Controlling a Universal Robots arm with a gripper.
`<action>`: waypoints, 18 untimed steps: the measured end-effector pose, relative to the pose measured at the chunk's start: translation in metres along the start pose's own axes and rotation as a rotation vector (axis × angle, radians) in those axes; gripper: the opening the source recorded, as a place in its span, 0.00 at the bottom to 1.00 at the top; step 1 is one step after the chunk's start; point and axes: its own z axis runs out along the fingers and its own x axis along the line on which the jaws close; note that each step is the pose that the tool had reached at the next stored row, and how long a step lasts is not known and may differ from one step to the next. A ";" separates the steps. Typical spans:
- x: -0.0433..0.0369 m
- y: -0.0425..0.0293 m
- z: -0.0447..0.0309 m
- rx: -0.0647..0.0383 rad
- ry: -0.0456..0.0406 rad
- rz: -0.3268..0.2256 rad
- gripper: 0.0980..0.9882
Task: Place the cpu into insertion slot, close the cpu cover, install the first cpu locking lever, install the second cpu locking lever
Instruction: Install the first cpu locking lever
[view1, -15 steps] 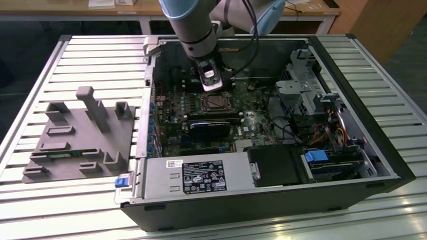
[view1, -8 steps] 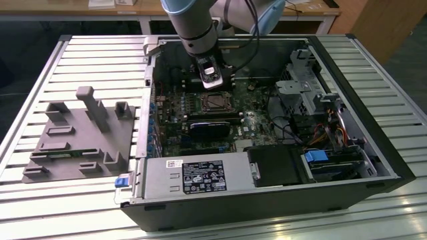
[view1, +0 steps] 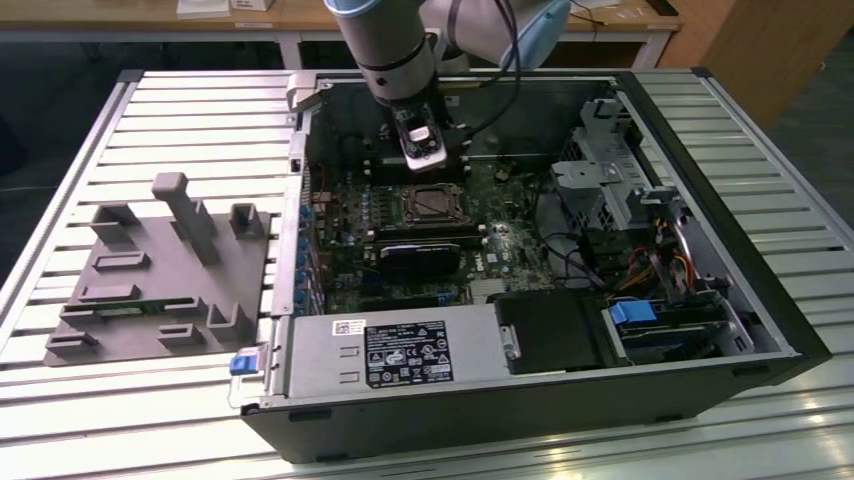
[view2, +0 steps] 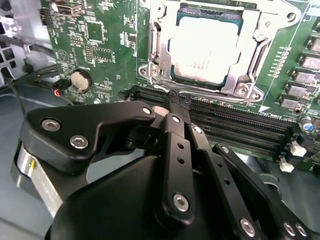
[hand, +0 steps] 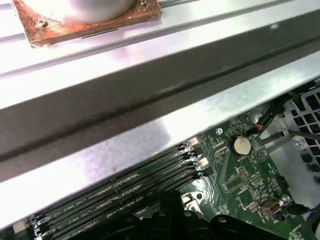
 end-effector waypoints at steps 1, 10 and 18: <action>-0.0003 0.0004 -0.0013 0.000 -0.0002 0.000 0.01; -0.0016 0.0019 -0.0069 0.001 -0.0008 -0.001 0.01; -0.0048 0.0033 -0.0051 0.048 0.0833 0.012 0.01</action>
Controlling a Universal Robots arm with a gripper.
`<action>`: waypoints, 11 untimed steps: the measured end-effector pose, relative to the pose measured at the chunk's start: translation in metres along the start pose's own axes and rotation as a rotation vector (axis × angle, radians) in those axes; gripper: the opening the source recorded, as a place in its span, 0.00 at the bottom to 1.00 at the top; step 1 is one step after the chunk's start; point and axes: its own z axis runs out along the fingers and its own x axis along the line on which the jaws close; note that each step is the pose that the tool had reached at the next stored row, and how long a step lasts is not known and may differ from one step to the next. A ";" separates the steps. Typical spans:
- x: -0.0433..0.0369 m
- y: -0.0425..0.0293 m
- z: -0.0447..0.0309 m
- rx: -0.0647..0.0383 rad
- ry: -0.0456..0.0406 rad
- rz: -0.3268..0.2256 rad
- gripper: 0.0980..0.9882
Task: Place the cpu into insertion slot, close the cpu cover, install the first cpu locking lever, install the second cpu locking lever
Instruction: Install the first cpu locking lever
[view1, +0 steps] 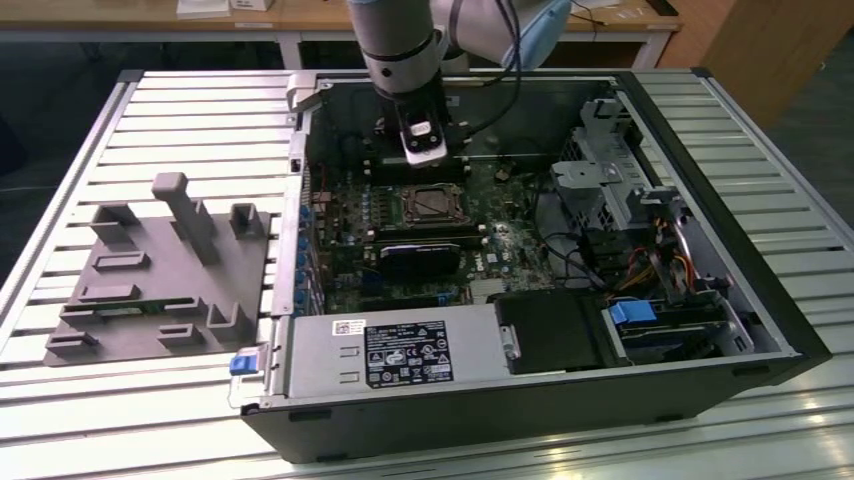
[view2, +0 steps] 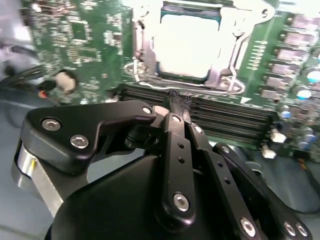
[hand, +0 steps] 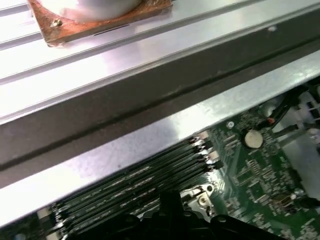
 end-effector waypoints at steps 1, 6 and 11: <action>-0.0008 0.0004 0.0003 0.008 0.0137 0.002 0.01; -0.0052 0.0024 0.0016 0.051 0.0797 0.011 0.01; -0.0060 0.0028 0.0019 0.062 0.0928 0.013 0.01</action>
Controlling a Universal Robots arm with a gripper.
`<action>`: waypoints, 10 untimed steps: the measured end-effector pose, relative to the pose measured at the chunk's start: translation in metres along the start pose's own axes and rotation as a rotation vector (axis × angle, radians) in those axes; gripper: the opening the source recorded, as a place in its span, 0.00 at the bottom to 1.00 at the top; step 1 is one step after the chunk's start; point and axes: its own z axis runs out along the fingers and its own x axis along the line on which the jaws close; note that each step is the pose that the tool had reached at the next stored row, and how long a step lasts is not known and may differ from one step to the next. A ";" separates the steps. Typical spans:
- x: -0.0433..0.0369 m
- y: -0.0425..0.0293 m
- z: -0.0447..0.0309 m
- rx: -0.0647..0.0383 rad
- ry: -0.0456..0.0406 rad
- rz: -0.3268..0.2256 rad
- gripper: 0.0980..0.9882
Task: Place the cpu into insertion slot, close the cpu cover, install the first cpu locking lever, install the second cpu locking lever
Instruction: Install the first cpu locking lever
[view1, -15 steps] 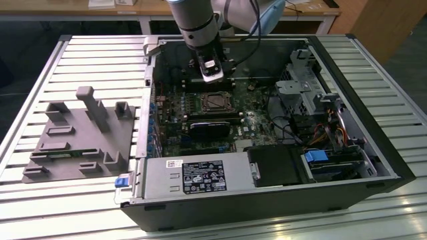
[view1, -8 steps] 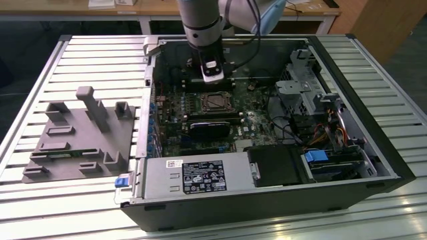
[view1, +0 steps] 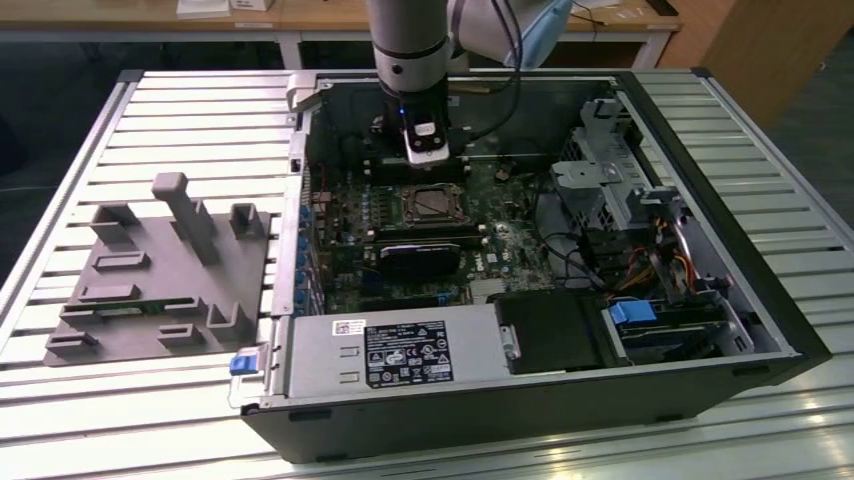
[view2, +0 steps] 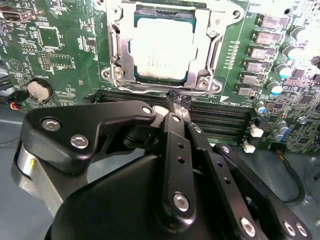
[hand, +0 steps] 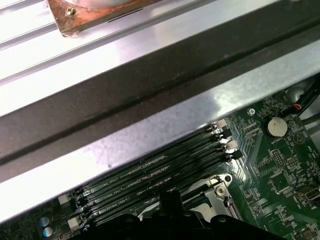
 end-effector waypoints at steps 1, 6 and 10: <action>0.0000 0.0000 0.0000 0.000 0.0000 0.000 0.01; -0.0028 0.0014 0.0003 0.010 -0.0002 -0.001 0.01; -0.0076 0.0036 0.0009 0.027 0.0018 -0.001 0.01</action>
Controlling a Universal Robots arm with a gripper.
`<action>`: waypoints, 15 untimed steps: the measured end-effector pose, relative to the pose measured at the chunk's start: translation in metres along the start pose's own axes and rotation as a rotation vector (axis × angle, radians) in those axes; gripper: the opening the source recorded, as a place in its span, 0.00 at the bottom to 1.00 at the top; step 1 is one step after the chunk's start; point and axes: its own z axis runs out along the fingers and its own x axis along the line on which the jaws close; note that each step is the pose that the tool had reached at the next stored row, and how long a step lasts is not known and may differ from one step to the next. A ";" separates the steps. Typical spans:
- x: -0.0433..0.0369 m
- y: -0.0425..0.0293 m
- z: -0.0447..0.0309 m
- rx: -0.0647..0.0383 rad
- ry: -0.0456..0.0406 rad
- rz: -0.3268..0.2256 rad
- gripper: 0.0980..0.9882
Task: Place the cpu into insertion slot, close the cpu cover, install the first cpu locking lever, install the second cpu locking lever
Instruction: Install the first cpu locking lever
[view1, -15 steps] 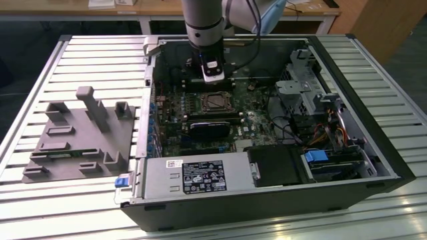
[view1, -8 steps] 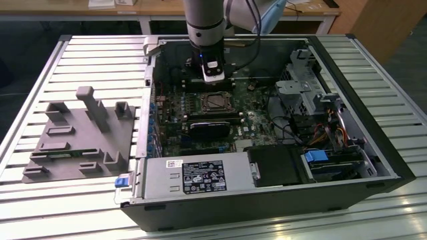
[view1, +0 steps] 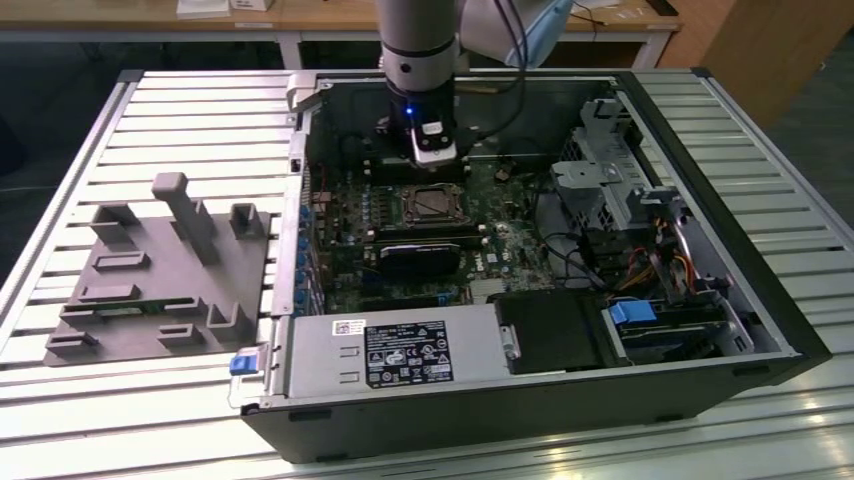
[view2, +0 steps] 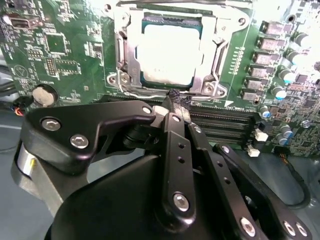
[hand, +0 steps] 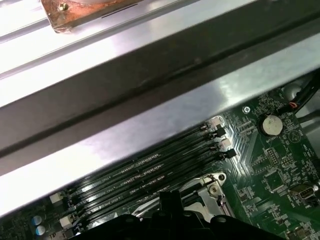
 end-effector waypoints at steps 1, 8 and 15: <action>-0.0010 0.0003 0.0001 0.003 0.0000 0.000 0.01; -0.0067 -0.0054 -0.0004 0.015 -0.0015 -0.002 0.01; -0.0090 -0.0100 -0.0010 0.044 -0.0142 -0.014 0.01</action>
